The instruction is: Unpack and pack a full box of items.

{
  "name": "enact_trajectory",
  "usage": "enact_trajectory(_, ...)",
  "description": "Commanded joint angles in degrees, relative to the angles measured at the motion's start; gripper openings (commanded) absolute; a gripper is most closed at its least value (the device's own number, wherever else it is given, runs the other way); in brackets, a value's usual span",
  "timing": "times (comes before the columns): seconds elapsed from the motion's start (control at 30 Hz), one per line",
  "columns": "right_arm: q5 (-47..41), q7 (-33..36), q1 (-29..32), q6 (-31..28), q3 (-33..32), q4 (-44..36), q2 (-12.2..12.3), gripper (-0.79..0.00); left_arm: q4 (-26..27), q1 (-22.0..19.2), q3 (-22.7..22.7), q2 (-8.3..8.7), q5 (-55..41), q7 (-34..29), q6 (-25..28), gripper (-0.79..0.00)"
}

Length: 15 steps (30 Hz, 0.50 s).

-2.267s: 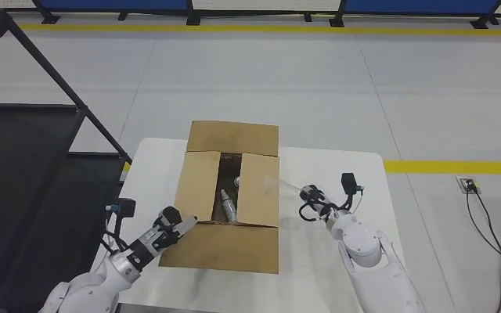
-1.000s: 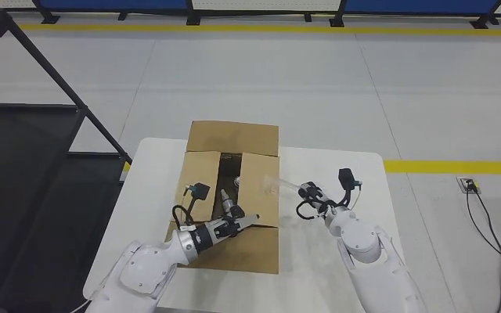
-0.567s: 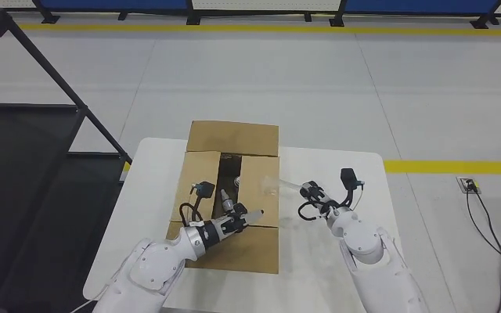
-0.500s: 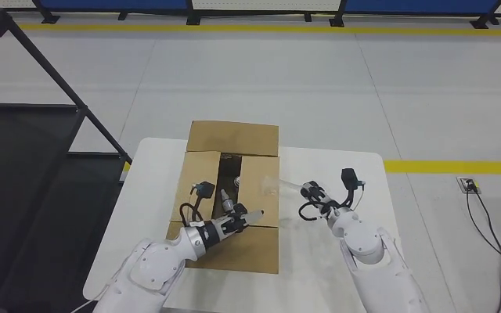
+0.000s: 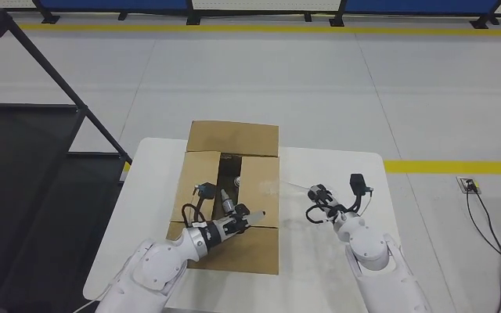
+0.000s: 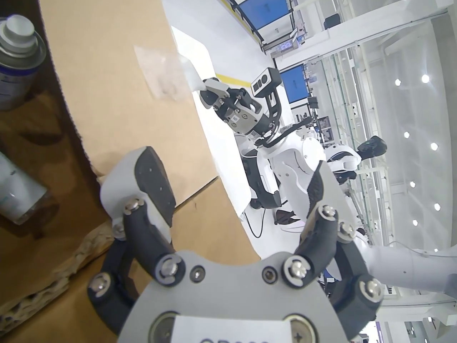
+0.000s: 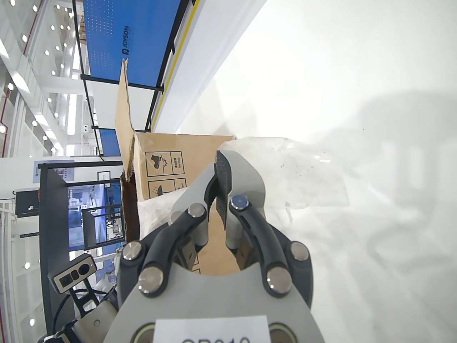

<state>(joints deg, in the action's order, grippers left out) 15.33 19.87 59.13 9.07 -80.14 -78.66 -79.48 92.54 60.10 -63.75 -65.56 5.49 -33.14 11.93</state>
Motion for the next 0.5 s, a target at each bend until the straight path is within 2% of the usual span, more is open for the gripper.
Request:
enact_trajectory(0.0,-0.2,-0.2,0.0,-0.1,-0.2,0.2,0.1,-0.785,-0.1,-0.1,0.1,-0.06,0.2,0.0,0.0,0.0)
enact_trajectory(0.47,-1.2,-1.0,0.7,-0.2,-0.9,-0.3,0.4,-0.785,-0.8,-0.5,0.2,-0.38,0.7,-0.2,-0.1,0.0)
